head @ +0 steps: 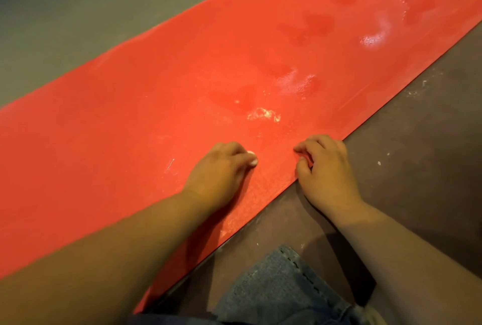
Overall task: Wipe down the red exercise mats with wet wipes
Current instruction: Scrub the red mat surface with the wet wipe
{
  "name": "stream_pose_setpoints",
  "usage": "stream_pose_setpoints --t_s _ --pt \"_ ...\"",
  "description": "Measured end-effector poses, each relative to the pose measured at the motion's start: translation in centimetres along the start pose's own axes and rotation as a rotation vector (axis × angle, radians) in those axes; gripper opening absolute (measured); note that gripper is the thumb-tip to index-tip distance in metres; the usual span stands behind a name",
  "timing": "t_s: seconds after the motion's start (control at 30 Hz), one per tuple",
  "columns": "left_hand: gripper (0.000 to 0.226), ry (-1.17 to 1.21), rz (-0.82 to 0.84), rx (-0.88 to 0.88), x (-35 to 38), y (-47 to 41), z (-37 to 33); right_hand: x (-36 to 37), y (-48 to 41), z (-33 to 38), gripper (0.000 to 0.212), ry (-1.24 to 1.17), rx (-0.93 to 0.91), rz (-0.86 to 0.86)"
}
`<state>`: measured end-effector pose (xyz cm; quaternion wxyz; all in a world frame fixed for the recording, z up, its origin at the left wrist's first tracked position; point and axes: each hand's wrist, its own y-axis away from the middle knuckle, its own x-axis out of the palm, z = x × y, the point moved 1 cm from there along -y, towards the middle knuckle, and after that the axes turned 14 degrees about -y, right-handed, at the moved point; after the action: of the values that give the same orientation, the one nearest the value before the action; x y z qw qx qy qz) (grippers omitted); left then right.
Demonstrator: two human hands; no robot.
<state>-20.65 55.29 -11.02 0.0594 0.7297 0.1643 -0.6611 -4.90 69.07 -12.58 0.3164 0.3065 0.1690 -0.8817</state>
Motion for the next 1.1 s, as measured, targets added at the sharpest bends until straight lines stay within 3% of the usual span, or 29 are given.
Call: stream_pose_setpoints --t_s 0.03,0.13,0.2,0.37,0.5,0.53,0.6,0.7,0.77,0.83,0.9,1.0,1.03,1.1 --pt "0.019 -0.027 0.011 -0.018 -0.1 -0.6 1.1 0.0 0.0 -0.1 0.024 -0.001 0.0 -0.001" --pt "0.021 -0.01 -0.038 -0.382 0.2 -4.0 3.8 0.1 -0.1 -0.2 0.024 0.0 -0.004 -0.006" --pt "0.023 0.014 -0.046 -0.486 0.9 -5.6 2.7 0.2 -0.2 -0.2 0.024 -0.006 0.003 -0.01" --pt "0.022 0.007 -0.014 -0.155 1.3 -2.3 -3.6 0.2 -0.3 -0.4 0.023 -0.029 0.011 -0.023" --pt "0.021 -0.035 0.092 0.238 -0.9 1.1 -1.4 -0.1 -0.2 -0.4 0.024 -0.052 0.022 -0.005" --pt "0.022 -0.09 0.116 0.255 -1.1 0.9 0.1 -0.1 -0.1 -0.4 0.024 -0.056 0.023 0.004" --pt "0.023 -0.187 0.107 0.045 -1.1 -1.1 3.5 -0.3 0.0 -0.3 0.024 -0.063 0.018 0.009" --pt "0.027 -0.162 -0.024 -0.463 -0.1 -4.1 5.8 -0.3 0.1 -0.1 0.024 -0.064 0.011 0.016" --pt "0.028 -0.106 -0.03 -0.569 1.0 -5.2 2.9 -0.3 0.0 -0.2 0.024 -0.07 0.021 0.012" --pt "0.025 -0.042 -0.016 -0.44 1.8 -4.8 -1.1 -0.3 -0.2 -0.3 0.024 -0.071 0.03 0.001" --pt "0.02 -0.027 -0.012 -0.192 1.1 -2.7 -3.1 -0.2 -0.4 -0.4 0.023 -0.076 0.031 -0.001" --pt "0.021 -0.052 0.035 0.108 -0.9 1.0 -0.1 -0.1 -0.5 -0.7 0.023 -0.09 0.03 0.004" --pt "0.028 -0.087 0.07 0.113 -1.6 2.2 1.7 -0.2 -0.4 -0.7 0.023 -0.092 0.03 0.005" --pt "0.033 -0.202 0.064 -0.066 -2.5 3.8 5.8 -0.2 -0.3 -0.7 0.023 -0.095 0.034 0.006"
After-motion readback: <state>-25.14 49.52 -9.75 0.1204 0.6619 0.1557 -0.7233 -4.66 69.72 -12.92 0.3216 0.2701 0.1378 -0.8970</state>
